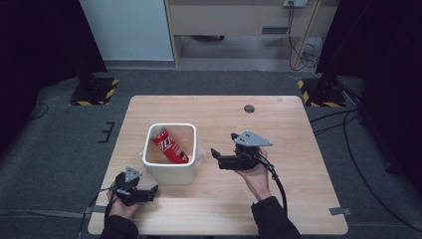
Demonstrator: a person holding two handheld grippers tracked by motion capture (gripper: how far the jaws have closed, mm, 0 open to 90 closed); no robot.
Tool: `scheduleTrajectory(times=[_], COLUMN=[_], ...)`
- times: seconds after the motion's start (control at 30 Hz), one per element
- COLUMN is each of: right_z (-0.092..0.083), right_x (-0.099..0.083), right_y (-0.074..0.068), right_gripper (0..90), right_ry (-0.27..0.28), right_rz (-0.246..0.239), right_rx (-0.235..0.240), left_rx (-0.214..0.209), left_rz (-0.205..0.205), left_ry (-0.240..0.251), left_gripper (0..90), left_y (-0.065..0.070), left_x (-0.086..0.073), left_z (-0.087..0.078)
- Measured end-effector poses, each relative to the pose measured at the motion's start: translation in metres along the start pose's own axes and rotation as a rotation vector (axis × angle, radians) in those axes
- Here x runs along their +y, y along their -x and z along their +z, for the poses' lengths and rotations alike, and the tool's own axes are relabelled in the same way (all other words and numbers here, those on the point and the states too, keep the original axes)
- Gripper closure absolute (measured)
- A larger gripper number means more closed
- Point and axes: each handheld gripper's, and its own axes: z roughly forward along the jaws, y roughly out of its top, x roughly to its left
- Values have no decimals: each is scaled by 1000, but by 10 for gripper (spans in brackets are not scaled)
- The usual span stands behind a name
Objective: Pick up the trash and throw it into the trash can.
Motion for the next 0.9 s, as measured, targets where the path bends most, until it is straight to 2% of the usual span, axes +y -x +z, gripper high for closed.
scheduleTrajectory(times=[0.17,0.4,0.5,0.73,0.77,0.87,0.9], right_z=[-14,-27,-36,-53,-57,-61,-62], right_x=[-17,-35,-48,-70,-78,-86,-91], right_y=[11,23,31,46,51,58,63], right_gripper=[96,85,80,75,68,59,38], right_ry=[-33,-71,-102,-138,-156,-178,-233], right_rz=[8,11,16,48,69,77,76], right_rx=[-33,-54,-85,-126,-140,-160,-180], left_rx=[1,1,1,2,2,2,2], left_rz=[0,0,0,0,-1,-1,-1], left_ry=[0,0,0,0,0,0,0], left_gripper=[0,0,0,0,0,0,0], left_y=[0,0,0,0,0,0,0], left_x=[0,0,0,0,0,0,0], left_z=[0,0,0,0,0,0,0])
